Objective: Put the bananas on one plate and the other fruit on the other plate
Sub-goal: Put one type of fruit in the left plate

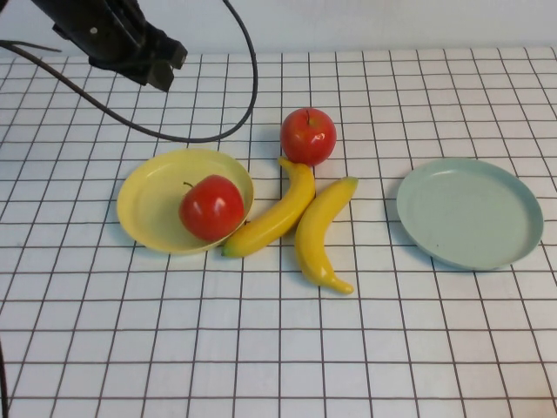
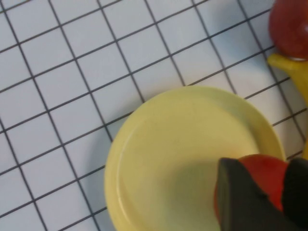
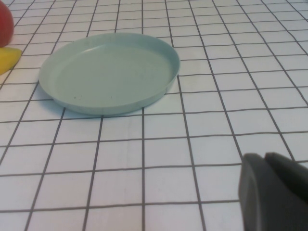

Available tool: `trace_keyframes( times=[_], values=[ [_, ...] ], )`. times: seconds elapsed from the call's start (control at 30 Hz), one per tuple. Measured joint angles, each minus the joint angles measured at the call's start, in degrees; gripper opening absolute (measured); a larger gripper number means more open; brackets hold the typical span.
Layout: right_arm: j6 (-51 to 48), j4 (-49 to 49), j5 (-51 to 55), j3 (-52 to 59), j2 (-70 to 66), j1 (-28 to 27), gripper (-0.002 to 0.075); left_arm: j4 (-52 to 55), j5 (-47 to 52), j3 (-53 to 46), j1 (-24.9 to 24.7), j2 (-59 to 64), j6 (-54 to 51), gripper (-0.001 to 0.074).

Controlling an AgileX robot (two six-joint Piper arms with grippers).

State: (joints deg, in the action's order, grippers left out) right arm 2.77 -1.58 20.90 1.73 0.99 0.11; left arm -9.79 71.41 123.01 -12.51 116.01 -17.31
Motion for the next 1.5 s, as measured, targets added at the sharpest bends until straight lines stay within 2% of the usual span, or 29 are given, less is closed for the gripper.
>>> trace_keyframes(
  times=[0.07, 0.1, 0.23, 0.4, 0.57, 0.67, 0.77, 0.9, 1.1, 1.33, 1.5],
  values=[
    [0.0, 0.0, 0.0, 0.0, 0.0, 0.0, -0.0015, -2.1, 0.1, 0.0, 0.0, -1.2, -0.5, 0.009],
    [0.0, 0.0, 0.0, 0.0, 0.0, 0.0, -0.0015, -3.3, 0.1, 0.0, 0.0, -1.9, -1.1, 0.0057],
    [0.0, 0.0, 0.0, 0.0, 0.0, 0.0, -0.0015, -8.9, 0.1, -2.5, 0.0, -6.0, -5.9, 0.001],
    [0.0, 0.0, 0.0, 0.0, 0.0, 0.0, -0.0015, -12.5, -0.3, -12.2, 0.0, -14.7, -10.3, 0.0],
    [0.0, 0.0, 0.0, 0.0, 0.0, 0.0, -0.0015, -14.2, -8.1, -24.4, 0.0, -23.0, -10.8, -0.0002],
    [0.0, 0.0, 0.0, 0.0, 0.0, 0.0, -0.0015, -14.6, -10.8, -28.4, 0.0, -24.4, -10.9, -0.0002],
    [0.0, 0.0, 0.0, 0.0, 0.0, 0.0, -0.0015, -15.2, -12.7, -29.4, 0.0, -23.0, -10.8, -0.0002],
    [0.0, 0.0, 0.0, 0.0, 0.0, 0.0, -0.0015, -22.5, -15.6, -29.5, 0.0, -18.3, -11.3, -0.0002],
    [0.0, 0.0, 0.0, 0.0, 0.0, 0.0, -0.0015, -36.4, -17.5, -29.5, 0.0, -11.1, -20.3, -0.0002],
    [0.0, 0.0, 0.0, 0.0, 0.0, 0.0, -0.0015, -47.5, -22.0, -29.5, 0.0, -7.0, -32.5, -0.0002],
    [0.0, 0.0, 0.0, 0.0, 0.0, 0.0, -0.0015, -51.3, -23.7, -29.5, 0.0, -6.8, -35.7, -0.0002]
  ],
)
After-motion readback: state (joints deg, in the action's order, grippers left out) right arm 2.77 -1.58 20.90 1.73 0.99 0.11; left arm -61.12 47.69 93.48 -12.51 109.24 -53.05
